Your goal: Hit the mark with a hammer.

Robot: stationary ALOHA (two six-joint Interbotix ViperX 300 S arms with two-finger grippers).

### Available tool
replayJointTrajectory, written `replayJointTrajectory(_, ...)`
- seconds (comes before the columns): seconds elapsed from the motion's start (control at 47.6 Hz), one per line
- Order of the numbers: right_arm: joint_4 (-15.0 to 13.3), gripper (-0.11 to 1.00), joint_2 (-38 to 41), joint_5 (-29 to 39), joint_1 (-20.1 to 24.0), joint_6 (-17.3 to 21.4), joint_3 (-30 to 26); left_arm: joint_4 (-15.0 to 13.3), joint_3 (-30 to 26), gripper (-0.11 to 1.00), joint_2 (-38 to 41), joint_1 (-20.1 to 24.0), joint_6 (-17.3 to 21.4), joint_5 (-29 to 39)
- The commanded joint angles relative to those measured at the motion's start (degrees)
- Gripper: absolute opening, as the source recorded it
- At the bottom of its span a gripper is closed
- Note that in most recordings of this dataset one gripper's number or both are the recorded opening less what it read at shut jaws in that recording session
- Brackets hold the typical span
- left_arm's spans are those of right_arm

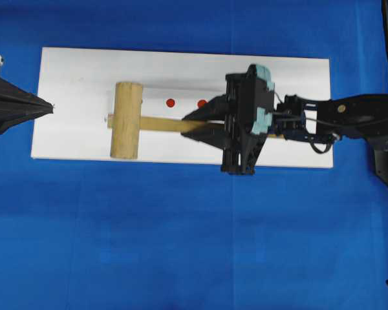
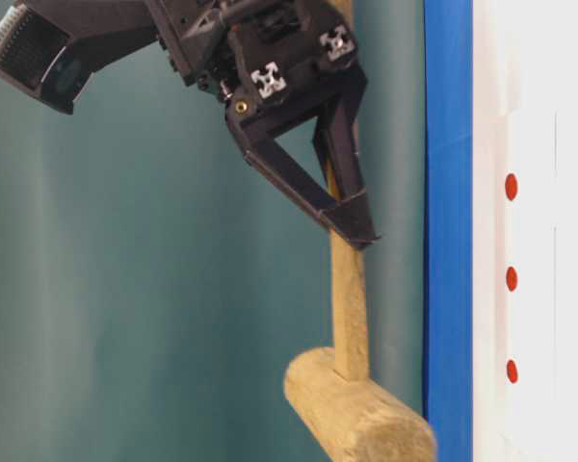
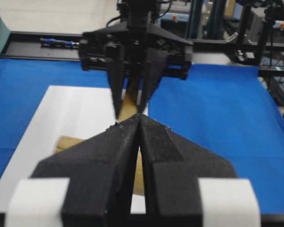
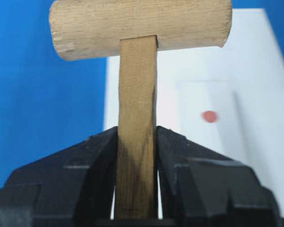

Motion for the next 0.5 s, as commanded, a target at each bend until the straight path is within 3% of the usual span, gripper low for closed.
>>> replayJointTrajectory(0.0, -0.2, 0.1, -1.8, -0.3, -0.9, -0.7, -0.7, -0.1, -0.6, 0.0, 0.4, -0.2, -0.1, -0.3)
replayJointTrajectory(0.252, -0.5, 0.1, -1.8, -0.5, -1.1, -3.3, -1.0, -0.1, -0.5, 0.0, 0.4, -0.1, -0.1, -0.3)
replayJointTrajectory(0.378, -1.1, 0.1, -1.8, -1.1, -1.8, -8.4, -1.1, -0.1, -0.6, 0.0, 0.4, -0.2, -0.1, -0.3)
replayJointTrajectory(0.483, -1.2, 0.1, -1.8, -2.5, -2.2, -15.4, -1.1, -0.2, -0.5, 0.0, 0.4, -0.1, -0.4, -0.3)
